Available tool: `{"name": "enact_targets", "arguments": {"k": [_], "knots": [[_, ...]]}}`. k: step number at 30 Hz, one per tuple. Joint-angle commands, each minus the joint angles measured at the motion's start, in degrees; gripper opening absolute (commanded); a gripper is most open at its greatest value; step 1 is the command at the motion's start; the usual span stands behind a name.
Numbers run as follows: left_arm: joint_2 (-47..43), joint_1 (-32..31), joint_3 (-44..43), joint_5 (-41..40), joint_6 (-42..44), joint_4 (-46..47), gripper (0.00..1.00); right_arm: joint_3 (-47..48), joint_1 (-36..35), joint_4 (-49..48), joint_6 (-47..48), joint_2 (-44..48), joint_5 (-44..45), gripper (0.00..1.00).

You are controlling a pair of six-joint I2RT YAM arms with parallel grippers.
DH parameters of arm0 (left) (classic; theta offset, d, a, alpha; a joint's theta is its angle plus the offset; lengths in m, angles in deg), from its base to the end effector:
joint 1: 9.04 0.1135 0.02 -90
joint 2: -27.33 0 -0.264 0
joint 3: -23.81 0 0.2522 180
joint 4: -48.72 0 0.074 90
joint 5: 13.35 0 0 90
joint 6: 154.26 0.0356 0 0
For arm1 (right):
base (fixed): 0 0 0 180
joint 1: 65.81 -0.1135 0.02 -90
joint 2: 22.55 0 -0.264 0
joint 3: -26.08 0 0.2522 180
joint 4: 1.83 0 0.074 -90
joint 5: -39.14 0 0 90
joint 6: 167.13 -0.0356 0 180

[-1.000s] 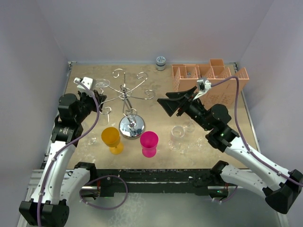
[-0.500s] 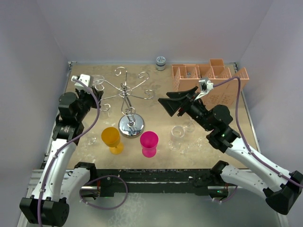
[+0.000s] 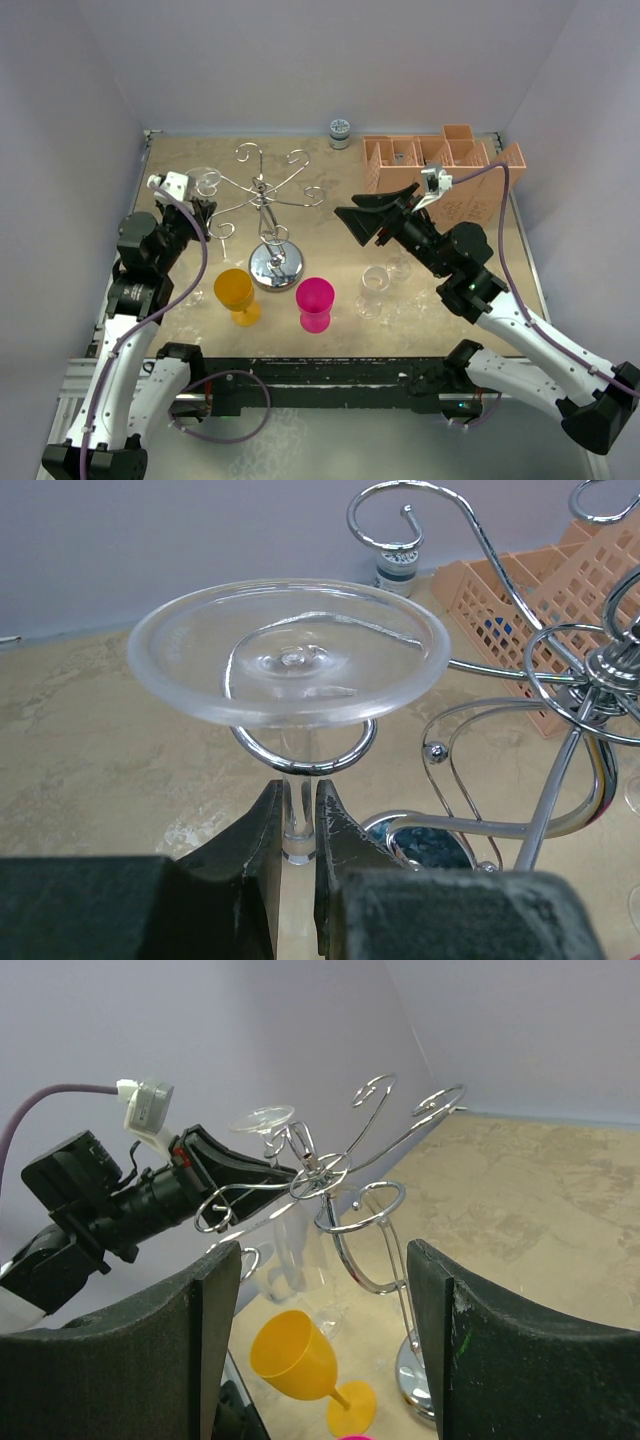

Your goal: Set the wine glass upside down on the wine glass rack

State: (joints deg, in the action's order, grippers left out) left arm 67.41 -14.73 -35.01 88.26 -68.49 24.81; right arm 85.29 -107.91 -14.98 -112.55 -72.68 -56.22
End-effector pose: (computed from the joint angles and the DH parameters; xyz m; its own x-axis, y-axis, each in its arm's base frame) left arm 0.1637 -0.0235 0.3547 -0.1113 -0.0615 -0.9919 0.2891 0.9529 -0.0915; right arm 0.1470 0.1373 0.3973 -0.1953 0.6012 -0.7748 -0.7589 0.4078 0.5077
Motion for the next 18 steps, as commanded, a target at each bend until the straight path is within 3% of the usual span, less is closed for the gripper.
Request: {"name": "enact_targets", "arguments": {"k": [1, 8, 18], "knots": [[0.01, 0.15, 0.75, 1.55, 2.09, 1.01, 0.01, 2.22, -0.24, -3.19, -0.05, 0.39, 1.27, 0.69], [0.03, 0.16, 1.36, 2.08, 1.69, -0.19, 0.05, 0.94, -0.23, -4.76, -0.61, 0.32, 1.83, 0.69], [-2.89, 0.16, 1.20, -1.34, 0.83, -3.47, 0.30, 0.75, -0.26, -4.47, -0.70, -0.35, 2.44, 0.69]]}}
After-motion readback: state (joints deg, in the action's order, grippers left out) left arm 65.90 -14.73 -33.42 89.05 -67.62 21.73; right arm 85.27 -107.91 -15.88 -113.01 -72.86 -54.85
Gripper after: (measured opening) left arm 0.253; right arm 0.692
